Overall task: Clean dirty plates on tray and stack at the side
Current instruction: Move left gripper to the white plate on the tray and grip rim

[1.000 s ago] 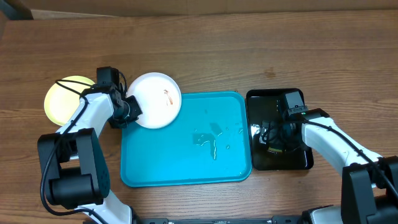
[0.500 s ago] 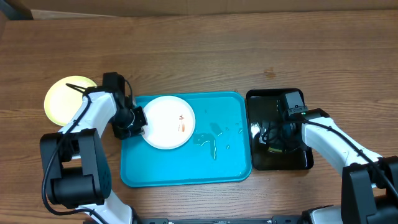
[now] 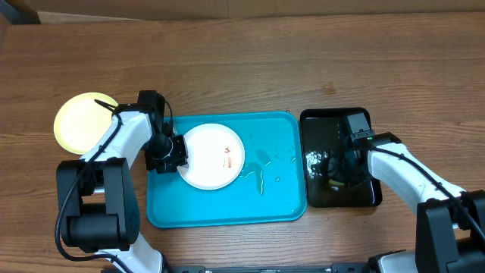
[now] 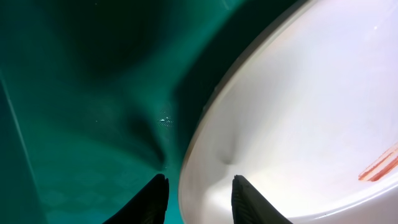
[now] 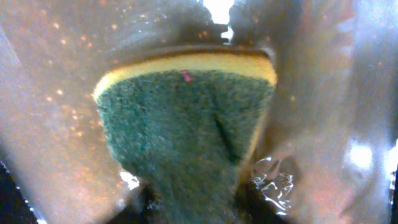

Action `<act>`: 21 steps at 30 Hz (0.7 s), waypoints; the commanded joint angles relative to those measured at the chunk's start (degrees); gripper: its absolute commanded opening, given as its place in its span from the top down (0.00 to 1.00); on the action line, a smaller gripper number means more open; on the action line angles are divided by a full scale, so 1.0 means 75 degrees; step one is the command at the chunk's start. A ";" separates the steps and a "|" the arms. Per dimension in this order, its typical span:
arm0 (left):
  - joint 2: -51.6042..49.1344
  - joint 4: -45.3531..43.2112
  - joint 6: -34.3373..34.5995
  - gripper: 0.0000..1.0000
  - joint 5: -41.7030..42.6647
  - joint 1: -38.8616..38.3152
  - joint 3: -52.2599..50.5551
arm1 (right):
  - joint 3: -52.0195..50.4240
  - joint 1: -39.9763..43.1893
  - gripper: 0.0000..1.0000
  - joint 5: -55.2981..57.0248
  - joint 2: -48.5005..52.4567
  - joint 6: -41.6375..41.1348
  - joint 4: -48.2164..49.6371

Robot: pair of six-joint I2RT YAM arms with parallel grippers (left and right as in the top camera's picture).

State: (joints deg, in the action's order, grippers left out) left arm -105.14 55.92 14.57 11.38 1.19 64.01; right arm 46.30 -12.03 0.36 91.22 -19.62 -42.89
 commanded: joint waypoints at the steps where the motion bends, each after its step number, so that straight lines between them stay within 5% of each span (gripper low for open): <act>1: -0.0114 -0.0052 -0.0184 0.64 0.0003 -0.0020 -0.0032 | -0.0192 0.0035 0.96 0.0009 -0.0073 -0.0160 0.0032; 3: -0.0114 -0.0070 -0.0181 0.64 0.0006 -0.0020 -0.0032 | -0.0210 0.0035 0.96 0.0009 -0.0073 -0.0160 0.0026; 5: -0.0114 -0.0087 -0.0178 0.59 0.0006 -0.0020 -0.0032 | -0.0219 0.0035 0.30 0.0006 -0.0073 -0.0163 0.0015; 6: -0.0114 -0.0087 -0.0178 0.59 0.0006 -0.0020 -0.0032 | -0.0224 0.0035 0.24 0.0006 -0.0073 -0.0163 -0.0006; 7: -0.0114 -0.0087 -0.0178 0.58 0.0006 -0.0020 -0.0032 | -0.0224 0.0035 0.25 0.0006 -0.0073 -0.0163 -0.0052; 12: -0.0114 -0.0064 -0.0178 0.57 0.0006 -0.0020 -0.0032 | -0.0271 0.0020 0.88 0.0003 -0.0073 -0.0163 -0.0356; 16: -0.0114 -0.0149 -0.0178 0.57 0.0006 -0.0020 -0.0032 | -0.0303 0.0023 0.96 0.0329 -0.0073 -0.0160 0.0090; 17: -0.0114 -0.0154 -0.0178 0.56 0.0006 -0.0020 -0.0032 | -0.0303 0.0023 0.75 0.0449 -0.0073 -0.0163 0.0277; 18: -0.0114 -0.0154 -0.0178 0.56 0.0006 -0.0020 -0.0032 | -0.0303 0.0023 0.23 0.0525 -0.0073 -0.0163 0.0428; 19: -0.0114 -0.0149 -0.0178 0.55 0.0006 -0.0020 -0.0032 | -0.0303 0.0023 0.00 0.0580 -0.0073 -0.0163 0.0720; 21: -0.0114 -0.0152 -0.0178 0.54 0.0006 -0.0020 -0.0032 | -0.0303 0.0023 0.00 0.0612 -0.0073 -0.0160 0.1052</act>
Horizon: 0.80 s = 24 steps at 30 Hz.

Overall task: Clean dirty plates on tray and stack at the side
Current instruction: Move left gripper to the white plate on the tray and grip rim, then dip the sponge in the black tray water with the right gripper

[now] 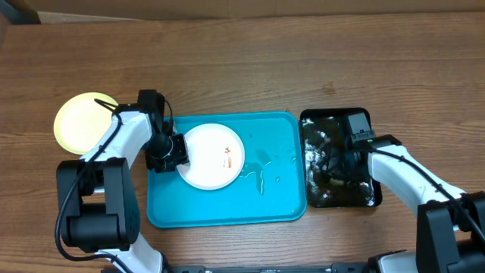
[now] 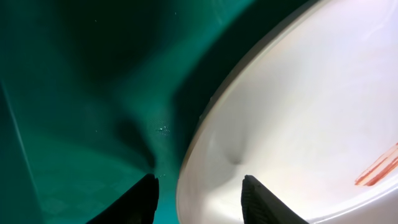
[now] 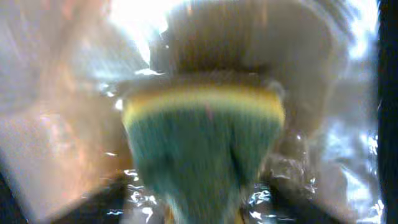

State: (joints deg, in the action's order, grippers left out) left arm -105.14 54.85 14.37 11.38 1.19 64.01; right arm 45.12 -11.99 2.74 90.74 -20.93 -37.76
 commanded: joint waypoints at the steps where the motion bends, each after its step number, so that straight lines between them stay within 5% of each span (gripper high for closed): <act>1: -0.0114 -0.0012 -0.0152 0.54 0.0006 -0.0020 -0.0032 | -0.0146 0.0017 0.00 0.0315 -0.0009 0.0012 0.0493; 4: -0.0114 -0.0064 -0.0149 0.55 0.0009 -0.0020 -0.0032 | -0.0157 0.0017 0.02 0.0312 -0.0009 0.0009 0.0804; 6: -0.0114 -0.0093 -0.0149 0.55 0.0012 -0.0020 -0.0032 | -0.0175 0.0017 0.22 0.0312 -0.0009 0.0009 0.0924; 11: -0.0114 -0.0122 -0.0152 0.55 0.0012 -0.0020 -0.0032 | -0.0224 0.0017 0.92 0.0312 -0.0009 0.0012 0.1049; 12: -0.0114 -0.0122 -0.0152 0.56 0.0009 -0.0020 -0.0032 | -0.0224 0.0017 0.96 0.0312 -0.0009 0.0009 0.1049; 13: -0.0114 -0.0119 -0.0152 0.56 0.0009 -0.0020 -0.0032 | -0.0224 0.0017 0.96 0.0312 -0.0009 0.0012 0.1049; 14: -0.0114 -0.0119 -0.0152 0.56 0.0012 -0.0020 -0.0032 | -0.0221 0.0017 0.82 0.0315 -0.0009 0.0017 0.1049; 15: -0.0114 -0.0119 -0.0152 0.56 0.0009 -0.0020 -0.0032 | -0.0213 0.0017 0.30 0.0312 -0.0012 0.0020 0.1026; 16: -0.0114 -0.0119 -0.0152 0.55 0.0009 -0.0020 -0.0032 | -0.0187 0.0017 0.00 0.0312 -0.0012 0.0020 0.0965; 20: -0.0114 -0.0122 -0.0152 0.51 0.0009 -0.0020 -0.0032 | -0.0029 0.0017 0.00 0.0286 -0.0012 0.0009 0.0105; 22: -0.0114 -0.0128 -0.0149 0.52 0.0009 -0.0020 -0.0032 | -0.0029 0.0017 0.23 0.0286 -0.0012 0.0006 -0.0286; 23: -0.0114 -0.0131 -0.0149 0.52 0.0009 -0.0020 -0.0032 | -0.0032 0.0017 0.56 0.0283 -0.0012 -0.0006 -0.0420; 24: -0.0114 -0.0131 -0.0149 0.53 0.0009 -0.0020 -0.0032 | -0.0032 0.0017 0.80 0.0280 -0.0012 -0.0026 -0.0469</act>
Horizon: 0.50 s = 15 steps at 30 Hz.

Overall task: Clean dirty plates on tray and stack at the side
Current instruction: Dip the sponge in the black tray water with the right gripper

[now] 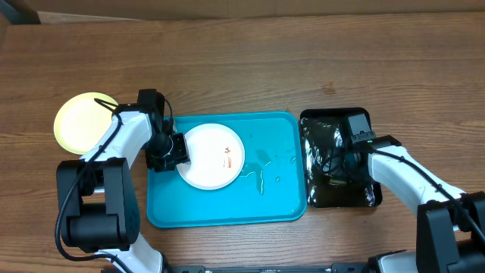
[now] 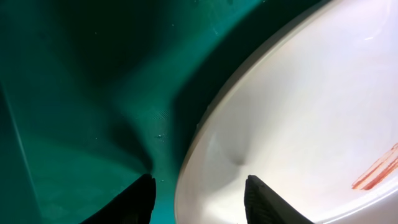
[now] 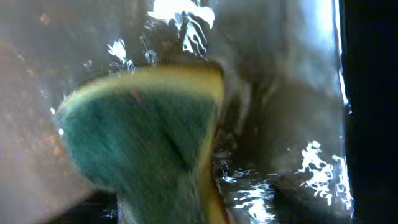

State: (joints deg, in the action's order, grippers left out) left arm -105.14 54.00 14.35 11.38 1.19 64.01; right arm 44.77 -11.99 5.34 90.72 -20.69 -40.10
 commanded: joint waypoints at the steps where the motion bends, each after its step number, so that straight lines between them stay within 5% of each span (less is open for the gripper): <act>1: -0.0114 -0.0020 -0.0146 0.54 0.0012 -0.0020 -0.0032 | 0.0015 0.0015 0.96 -0.0067 -0.0009 -0.0055 -0.0166; 5: -0.0114 -0.0038 -0.0146 0.55 0.0009 -0.0020 -0.0032 | 0.0309 0.0032 0.96 -0.0061 -0.0012 -0.0044 -0.0428; 10: -0.0114 -0.0044 -0.0146 0.57 0.0012 -0.0020 -0.0032 | 0.1973 0.0038 0.96 -0.0058 -0.0012 -0.0050 -0.2381; 12: -0.0114 -0.0041 -0.0146 0.66 0.0017 -0.0020 -0.0032 | 0.2468 0.0038 0.96 -0.0055 -0.0012 -0.0047 -0.2935; 15: -0.0114 -0.0003 -0.0146 0.94 0.0143 -0.0026 -0.0032 | 0.2687 0.0038 0.96 -0.0055 -0.0012 -0.0009 -0.3182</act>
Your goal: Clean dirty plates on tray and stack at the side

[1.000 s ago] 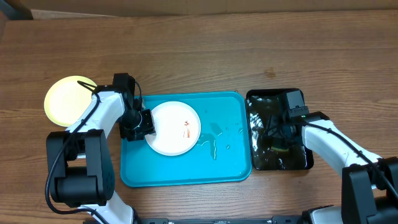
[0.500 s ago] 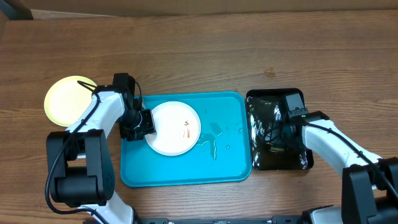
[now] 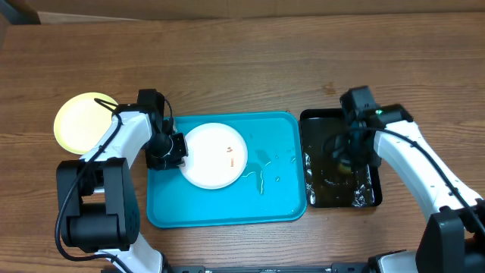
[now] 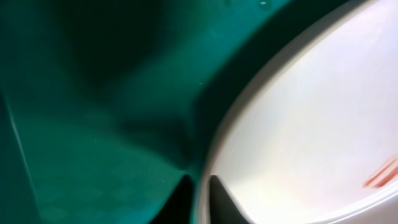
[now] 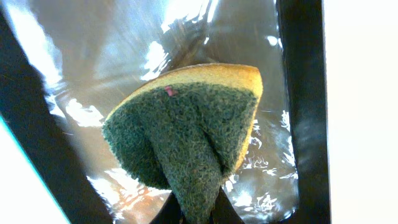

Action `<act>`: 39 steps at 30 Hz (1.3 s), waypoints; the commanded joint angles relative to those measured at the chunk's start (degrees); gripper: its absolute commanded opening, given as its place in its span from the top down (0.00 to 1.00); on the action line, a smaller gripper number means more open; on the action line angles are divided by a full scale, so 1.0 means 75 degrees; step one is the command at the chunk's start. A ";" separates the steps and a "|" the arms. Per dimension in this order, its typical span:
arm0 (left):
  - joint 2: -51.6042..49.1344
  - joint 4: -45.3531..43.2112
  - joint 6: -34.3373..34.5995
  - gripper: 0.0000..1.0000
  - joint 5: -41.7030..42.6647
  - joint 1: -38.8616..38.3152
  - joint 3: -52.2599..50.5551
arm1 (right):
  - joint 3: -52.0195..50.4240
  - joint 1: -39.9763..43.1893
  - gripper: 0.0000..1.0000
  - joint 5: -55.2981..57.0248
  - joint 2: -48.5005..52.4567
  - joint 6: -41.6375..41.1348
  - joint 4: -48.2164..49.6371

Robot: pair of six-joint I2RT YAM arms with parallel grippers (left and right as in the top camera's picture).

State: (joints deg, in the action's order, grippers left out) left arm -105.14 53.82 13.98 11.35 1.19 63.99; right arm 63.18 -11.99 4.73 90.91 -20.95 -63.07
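Observation:
A white plate (image 3: 214,155) with a small red smear (image 3: 232,157) lies on the left half of the blue tray (image 3: 276,193). My left gripper (image 3: 176,150) is shut on the plate's left rim (image 4: 214,163), one finger above and one below it. A yellow plate (image 3: 79,120) lies on the table at the far left. My right gripper (image 3: 350,145) is shut on a green and yellow sponge (image 5: 186,134), held above the water in the black tub (image 3: 337,196).
Streaks of water (image 3: 265,168) lie on the right half of the tray. The tub (image 5: 300,93) stands right against the tray's right edge. Bare wooden table (image 3: 250,68) runs along the back.
My left gripper has shut on the white plate's rim. My right gripper has lifted the sponge out of the water and moved toward the back of the tub.
My left gripper stood open astride the white plate's left rim at all three earlier moments, and is now shut on it. My right gripper held the sponge down in the tub's water, shifting about, and now holds it above the water.

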 commanded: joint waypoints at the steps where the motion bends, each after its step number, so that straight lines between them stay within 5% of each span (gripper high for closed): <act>1: -0.0114 0.0119 -0.0096 0.96 0.0370 -0.0041 -0.0029 | 0.0227 0.0052 0.96 0.0023 -0.0035 0.0044 -0.0128; 13: -0.0114 0.0245 -0.0093 0.96 0.0670 -0.0431 -0.0029 | 0.0230 0.0052 0.96 -0.0134 -0.0035 0.0047 0.0017; 23: -0.0117 0.0029 0.0370 0.96 0.0702 -0.0813 -0.0029 | 0.0289 0.0035 0.96 -0.3678 -0.0035 0.1445 0.0761; 27: -0.0114 -0.0175 0.0367 0.78 0.0694 -0.1084 -0.0029 | 0.0289 -0.0306 0.96 -0.4881 -0.0035 0.1600 0.1460; 33: -0.0117 -0.0425 0.0367 0.69 0.0635 -0.1285 -0.0029 | 0.0283 -0.1507 0.96 -0.4226 -0.0035 0.0982 0.2541; 39: -0.0114 -0.0498 0.0367 0.79 0.0609 -0.1306 -0.0032 | 0.0251 -0.3019 0.96 -0.1507 0.0003 -0.0038 0.3296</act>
State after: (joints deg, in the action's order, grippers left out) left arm -105.14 50.17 16.56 15.77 -8.27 63.94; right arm 64.38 -30.46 -19.03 90.91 -15.92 -39.81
